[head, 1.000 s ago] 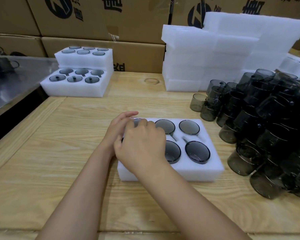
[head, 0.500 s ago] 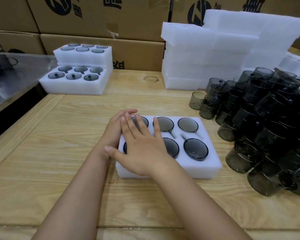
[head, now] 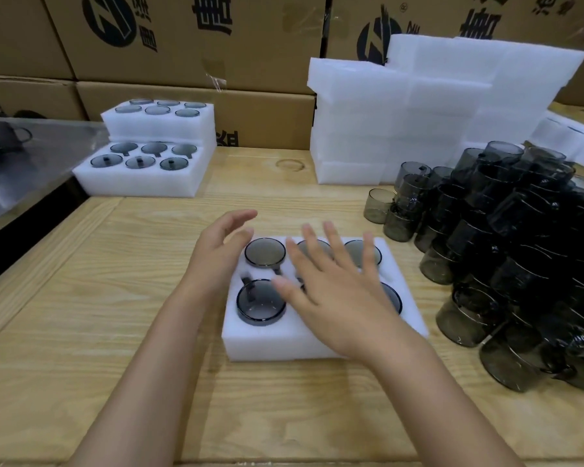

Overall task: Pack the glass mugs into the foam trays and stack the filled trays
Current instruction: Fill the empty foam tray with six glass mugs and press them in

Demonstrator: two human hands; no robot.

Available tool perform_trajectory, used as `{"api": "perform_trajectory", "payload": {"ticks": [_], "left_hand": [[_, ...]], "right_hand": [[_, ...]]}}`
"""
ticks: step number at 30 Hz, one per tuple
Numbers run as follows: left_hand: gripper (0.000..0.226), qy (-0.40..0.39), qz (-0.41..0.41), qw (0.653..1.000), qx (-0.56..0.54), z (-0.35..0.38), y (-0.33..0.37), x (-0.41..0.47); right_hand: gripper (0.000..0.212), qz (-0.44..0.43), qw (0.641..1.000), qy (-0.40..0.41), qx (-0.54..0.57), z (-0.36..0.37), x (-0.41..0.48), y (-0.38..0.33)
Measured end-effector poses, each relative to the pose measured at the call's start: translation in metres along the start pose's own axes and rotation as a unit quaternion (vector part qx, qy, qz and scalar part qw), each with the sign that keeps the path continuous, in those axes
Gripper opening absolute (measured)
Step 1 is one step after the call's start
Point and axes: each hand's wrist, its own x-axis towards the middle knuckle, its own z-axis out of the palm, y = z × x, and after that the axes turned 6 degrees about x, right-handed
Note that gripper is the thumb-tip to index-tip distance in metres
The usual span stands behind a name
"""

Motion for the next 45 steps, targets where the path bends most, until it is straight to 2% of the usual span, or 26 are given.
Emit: {"api": "perform_trajectory", "payload": {"ticks": [2,4,5,6,7,8,11,13,15,17,19,21,23,25,28,30,32,35,37,39,41,45], "left_hand": [[0.027,-0.029,0.029,0.999,0.021,0.0,0.01,-0.006],[0.032,-0.107,0.046,0.987,0.114,0.011,0.017,-0.013],[0.04,-0.155,0.057,0.964,0.208,0.02,0.018,-0.018],[0.047,-0.192,0.07,0.926,0.319,0.03,0.017,-0.021],[0.052,-0.213,0.078,0.885,0.406,0.038,0.016,-0.023],[0.054,-0.214,0.083,0.86,0.455,0.04,0.015,-0.024],[0.053,-0.213,0.079,0.842,0.489,0.041,0.012,-0.023],[0.051,-0.213,0.089,0.834,0.501,0.04,0.012,-0.023],[0.048,-0.193,0.086,0.84,0.5,0.037,0.017,-0.024],[0.043,-0.12,0.128,0.84,0.513,0.035,0.026,-0.034],[0.038,-0.043,0.22,0.841,0.493,0.037,0.036,-0.057],[0.037,-0.044,0.283,0.847,0.447,0.047,0.036,-0.085],[0.038,-0.065,0.321,0.821,0.469,0.058,0.028,-0.108],[0.035,-0.031,0.353,0.78,0.516,0.065,0.015,-0.117],[0.039,0.053,0.35,0.772,0.528,0.056,0.002,-0.111],[0.069,0.07,0.276,0.786,0.549,0.043,-0.004,-0.103],[0.107,0.064,0.143,0.816,0.557,0.025,-0.007,-0.092],[0.133,0.084,-0.075,0.882,0.458,-0.001,-0.012,-0.072],[0.135,0.111,-0.159,0.926,0.325,-0.011,-0.021,-0.065],[0.109,0.153,-0.224,0.951,0.146,-0.019,-0.025,-0.062],[0.064,0.176,-0.251,0.952,-0.01,-0.023,-0.027,-0.06],[0.018,0.165,-0.198,0.947,-0.191,-0.024,-0.023,-0.051]], "right_hand": [[0.069,0.064,0.997,-0.027,-0.024,0.0,-0.004,0.013],[0.062,0.098,0.994,-0.049,-0.013,0.006,-0.004,0.017],[0.061,0.101,0.994,-0.048,-0.007,0.009,-0.004,0.017],[0.061,0.098,0.994,-0.044,-0.006,0.011,-0.004,0.018],[0.063,0.095,0.995,-0.041,-0.005,0.011,-0.003,0.018],[0.064,0.094,0.995,-0.041,-0.005,0.012,-0.003,0.019],[0.064,0.094,0.995,-0.035,-0.001,0.011,-0.004,0.021],[0.065,0.085,0.996,0.04,0.002,0.01,-0.014,0.019],[0.057,0.079,0.98,0.179,0.026,0.013,-0.033,0.016],[0.058,0.123,0.952,0.271,0.071,0.021,-0.051,0.018],[0.066,0.197,0.92,0.272,0.201,0.026,-0.06,0.023],[0.065,0.219,0.887,0.275,0.298,0.028,-0.061,0.027],[0.063,0.218,0.861,0.3,0.348,0.026,-0.059,0.027],[0.061,0.22,0.834,0.314,0.396,0.026,-0.056,0.024],[0.058,0.226,0.814,0.302,0.442,0.032,-0.046,0.021],[0.046,0.244,0.785,0.27,0.501,0.032,-0.034,0.023],[0.033,0.251,0.755,0.227,0.561,0.031,-0.019,0.027],[0.019,0.236,0.732,0.196,0.608,0.034,-0.003,0.027],[0.021,0.216,0.729,0.19,0.621,0.04,0.0,0.025],[0.024,0.191,0.723,0.183,0.638,0.044,0.001,0.023],[0.026,0.179,0.7,0.177,0.668,0.045,0.003,0.023],[0.036,0.151,0.638,0.183,0.732,0.048,0.014,0.027]]}}
